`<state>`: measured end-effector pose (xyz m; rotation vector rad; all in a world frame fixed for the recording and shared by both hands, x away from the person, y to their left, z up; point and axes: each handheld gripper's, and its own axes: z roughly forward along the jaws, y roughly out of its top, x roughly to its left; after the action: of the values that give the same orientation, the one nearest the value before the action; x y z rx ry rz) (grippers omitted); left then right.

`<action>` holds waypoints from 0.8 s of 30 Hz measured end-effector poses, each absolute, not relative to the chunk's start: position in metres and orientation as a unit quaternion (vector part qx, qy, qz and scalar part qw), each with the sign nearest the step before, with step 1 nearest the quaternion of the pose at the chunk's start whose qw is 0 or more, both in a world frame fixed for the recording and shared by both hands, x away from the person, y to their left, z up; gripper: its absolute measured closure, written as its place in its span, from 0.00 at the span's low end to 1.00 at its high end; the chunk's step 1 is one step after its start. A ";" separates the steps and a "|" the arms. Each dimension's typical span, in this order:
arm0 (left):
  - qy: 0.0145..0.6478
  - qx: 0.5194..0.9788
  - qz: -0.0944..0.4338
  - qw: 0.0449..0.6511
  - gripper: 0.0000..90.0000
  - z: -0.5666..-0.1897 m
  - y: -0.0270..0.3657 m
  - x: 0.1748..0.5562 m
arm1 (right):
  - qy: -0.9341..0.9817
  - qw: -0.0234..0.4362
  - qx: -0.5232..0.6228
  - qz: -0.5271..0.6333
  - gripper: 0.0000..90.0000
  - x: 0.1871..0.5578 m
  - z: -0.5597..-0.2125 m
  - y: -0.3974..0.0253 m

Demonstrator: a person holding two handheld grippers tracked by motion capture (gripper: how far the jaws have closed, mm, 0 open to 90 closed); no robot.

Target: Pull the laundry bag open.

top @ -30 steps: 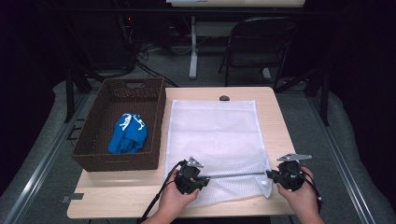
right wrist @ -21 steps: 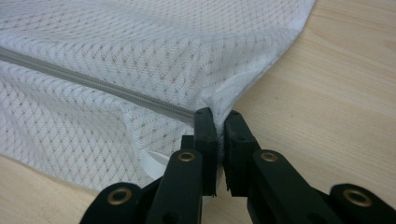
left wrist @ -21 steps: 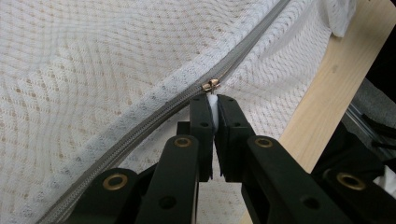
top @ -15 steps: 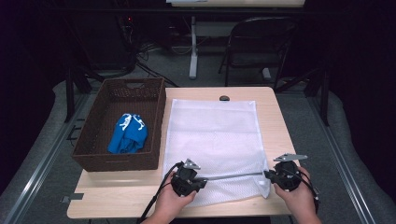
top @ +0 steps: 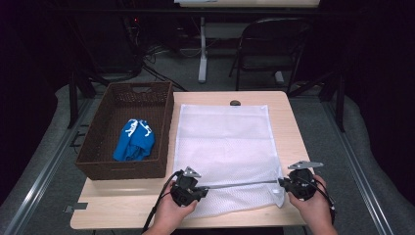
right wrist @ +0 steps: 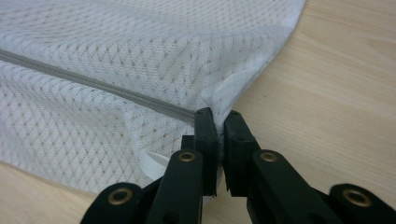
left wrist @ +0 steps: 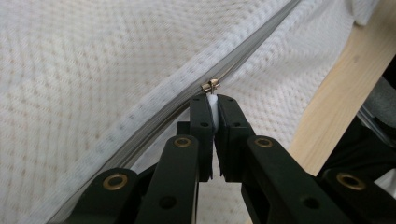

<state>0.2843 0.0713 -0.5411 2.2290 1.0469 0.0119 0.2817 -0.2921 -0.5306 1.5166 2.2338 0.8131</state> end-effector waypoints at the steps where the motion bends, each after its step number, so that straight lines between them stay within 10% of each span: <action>1: 0.400 0.854 0.008 0.332 0.96 -0.541 0.073 0.284 | 0.782 0.167 0.531 0.280 0.95 0.282 -0.531 -0.292; 24: 0.442 0.837 0.019 0.322 0.96 -0.539 0.123 0.272 | 0.780 0.172 0.533 0.277 0.95 0.282 -0.531 -0.296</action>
<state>0.2724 0.1232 -0.5395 2.1976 1.1592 0.0512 0.2820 -0.2959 -0.5309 1.5134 2.2149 0.7873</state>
